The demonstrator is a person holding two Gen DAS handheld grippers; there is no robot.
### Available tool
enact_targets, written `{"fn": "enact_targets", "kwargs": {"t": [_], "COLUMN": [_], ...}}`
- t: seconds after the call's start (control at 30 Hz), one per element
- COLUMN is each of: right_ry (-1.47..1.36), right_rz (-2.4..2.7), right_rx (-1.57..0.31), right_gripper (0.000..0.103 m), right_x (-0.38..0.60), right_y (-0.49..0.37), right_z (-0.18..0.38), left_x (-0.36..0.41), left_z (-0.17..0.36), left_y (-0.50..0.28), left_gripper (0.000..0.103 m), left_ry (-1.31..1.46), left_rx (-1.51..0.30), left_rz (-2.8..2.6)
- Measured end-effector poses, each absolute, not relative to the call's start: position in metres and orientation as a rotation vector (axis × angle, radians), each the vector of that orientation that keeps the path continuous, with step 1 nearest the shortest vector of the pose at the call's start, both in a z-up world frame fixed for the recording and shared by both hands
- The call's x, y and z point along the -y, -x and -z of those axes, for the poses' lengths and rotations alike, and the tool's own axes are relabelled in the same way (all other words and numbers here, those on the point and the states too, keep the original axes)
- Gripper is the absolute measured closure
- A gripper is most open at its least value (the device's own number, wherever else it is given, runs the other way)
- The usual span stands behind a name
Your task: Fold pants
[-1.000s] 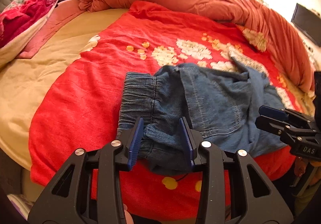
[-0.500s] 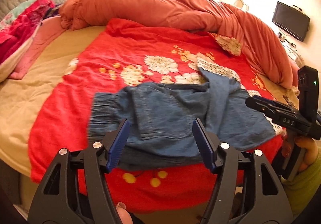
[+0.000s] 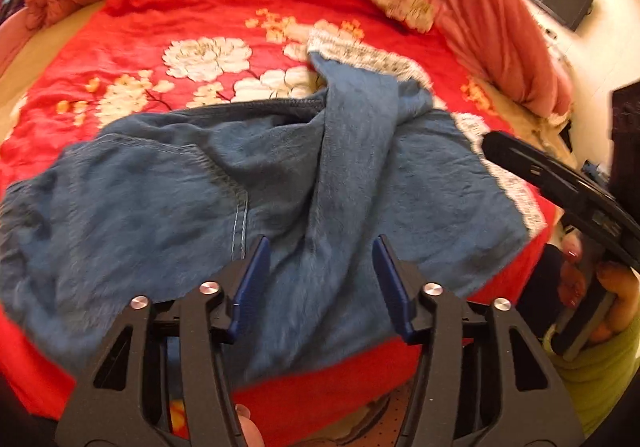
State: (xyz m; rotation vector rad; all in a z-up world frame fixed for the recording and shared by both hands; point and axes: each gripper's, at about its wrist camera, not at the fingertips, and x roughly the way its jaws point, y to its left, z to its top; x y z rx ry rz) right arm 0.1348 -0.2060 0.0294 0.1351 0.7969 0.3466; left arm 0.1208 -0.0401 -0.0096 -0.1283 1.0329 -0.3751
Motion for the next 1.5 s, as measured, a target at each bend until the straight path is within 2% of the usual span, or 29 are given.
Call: {"fn": "enact_targets", "kwargs": {"t": [0.17,0.33,0.43,0.77,0.83,0.97,1.0,1.07,1.1,1.13,1.17,1.2,1.33,1.5], "right_ry": [-0.117,-0.038,0.018,0.124,0.138,0.12,0.107,0.078,0.075,0.056,0.043,0.035,0.001,-0.171], "right_rz": [-0.347,-0.335,-0.337,-0.248,-0.199,-0.104,-0.101,-0.086,-0.09,-0.13,-0.147,-0.157,-0.167,-0.157], "right_rx": [-0.812,-0.834,-0.858,-1.028,-1.06,-1.113,-1.113,-1.118,-1.114,-1.101,-1.094,-1.083,-0.995,-0.91], "right_gripper": [0.039,0.039,0.039,0.034,0.029,0.029,0.032,0.051,0.066,0.077,0.081,0.095,0.095,0.095], "right_x": [0.203,0.193,0.182,0.126,0.118,0.116,0.118,0.126,0.128,0.132,0.135,0.139,0.164,0.225], "right_y": [-0.145,-0.175,-0.203,-0.34,-0.362,-0.395,-0.398,-0.406,-0.407,-0.406,-0.404,-0.401,-0.373,-0.327], "right_z": [-0.025,-0.027,-0.029,0.009,0.021,0.041,0.043,0.048,0.049,0.048,0.046,0.043,0.016,-0.017], "left_x": [0.049,0.059,0.062,0.06,0.059,0.059,0.059,0.057,0.056,0.055,0.053,0.051,0.043,0.035], "left_z": [0.015,0.02,0.026,0.029,0.032,0.032,0.033,0.034,0.034,0.034,0.035,0.034,0.035,0.035], "left_y": [-0.15,-0.155,-0.151,-0.149,-0.151,-0.156,-0.159,-0.164,-0.165,-0.166,-0.167,-0.168,-0.17,-0.17], "left_gripper": [0.073,0.074,0.08,0.081,0.081,0.081,0.081,0.081,0.081,0.081,0.081,0.081,0.081,0.079], "left_ry": [0.138,0.205,0.231,0.242,0.249,0.253,0.253,0.26,0.264,0.266,0.269,0.273,0.286,0.28], "left_rx": [-1.058,-1.043,-1.03,-0.99,-0.995,-0.99,-0.989,-0.994,-0.997,-0.997,-0.997,-0.995,-0.987,-0.968], "left_rz": [0.401,0.526,0.581,0.65,0.651,0.654,0.653,0.652,0.655,0.653,0.653,0.656,0.649,0.633]}}
